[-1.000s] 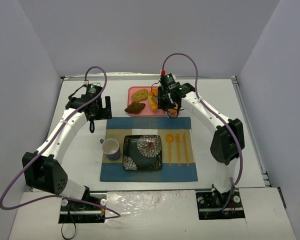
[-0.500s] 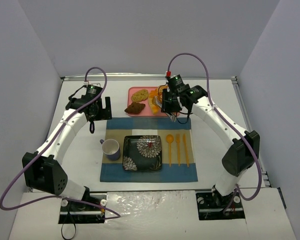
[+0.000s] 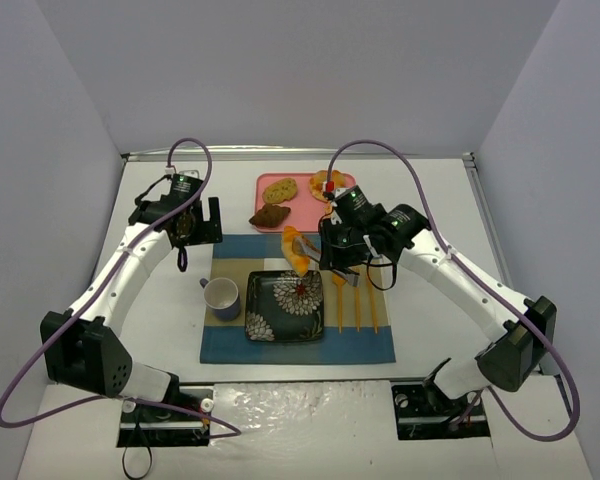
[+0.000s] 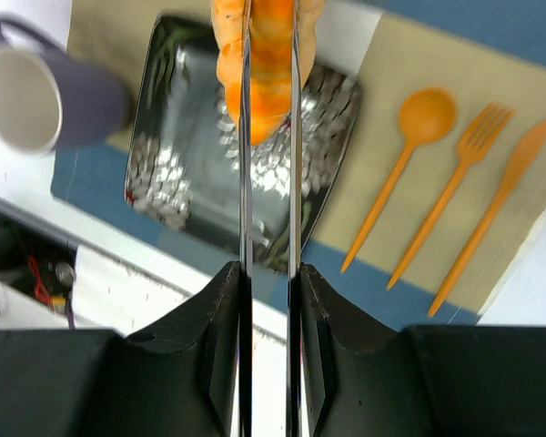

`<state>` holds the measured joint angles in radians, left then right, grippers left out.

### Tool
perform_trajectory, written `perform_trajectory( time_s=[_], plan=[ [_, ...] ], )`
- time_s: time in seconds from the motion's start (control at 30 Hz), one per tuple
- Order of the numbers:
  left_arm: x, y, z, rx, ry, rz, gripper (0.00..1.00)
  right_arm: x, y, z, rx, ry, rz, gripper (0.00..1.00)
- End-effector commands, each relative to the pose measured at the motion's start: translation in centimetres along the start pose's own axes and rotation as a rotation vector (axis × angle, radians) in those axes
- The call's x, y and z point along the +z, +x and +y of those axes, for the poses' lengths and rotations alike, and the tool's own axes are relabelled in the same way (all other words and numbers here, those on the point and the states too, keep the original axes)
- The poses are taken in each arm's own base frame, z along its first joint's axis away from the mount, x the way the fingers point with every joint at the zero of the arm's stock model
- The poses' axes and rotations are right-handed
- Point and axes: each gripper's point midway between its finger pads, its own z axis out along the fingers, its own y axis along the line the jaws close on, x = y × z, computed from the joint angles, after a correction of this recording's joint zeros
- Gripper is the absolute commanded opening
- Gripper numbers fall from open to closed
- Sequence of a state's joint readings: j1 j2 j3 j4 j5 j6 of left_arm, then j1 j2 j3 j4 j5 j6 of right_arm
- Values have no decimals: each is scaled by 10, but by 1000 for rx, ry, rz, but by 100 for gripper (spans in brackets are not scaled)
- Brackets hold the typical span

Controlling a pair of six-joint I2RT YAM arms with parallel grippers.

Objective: Place the bread

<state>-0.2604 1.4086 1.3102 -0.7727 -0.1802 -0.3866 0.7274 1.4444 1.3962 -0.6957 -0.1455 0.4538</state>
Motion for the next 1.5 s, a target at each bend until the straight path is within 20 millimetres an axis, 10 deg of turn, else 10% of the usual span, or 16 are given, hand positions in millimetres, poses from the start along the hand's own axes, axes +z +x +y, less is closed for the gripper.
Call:
perform_trajectory(
  time_s=[0.0,0.6,1.47],
  plan=[
    [-15,-18,2,-47,14,-82,97,-18,21,18,-2,-61,5,0],
    [-18,-20,2,-37,19,-88,97,-2,91,38,-55,-50,144,0],
    [-18,-18,2,-36,19,-85,97,5,84,43,-87,-41,144,38]
  ],
)
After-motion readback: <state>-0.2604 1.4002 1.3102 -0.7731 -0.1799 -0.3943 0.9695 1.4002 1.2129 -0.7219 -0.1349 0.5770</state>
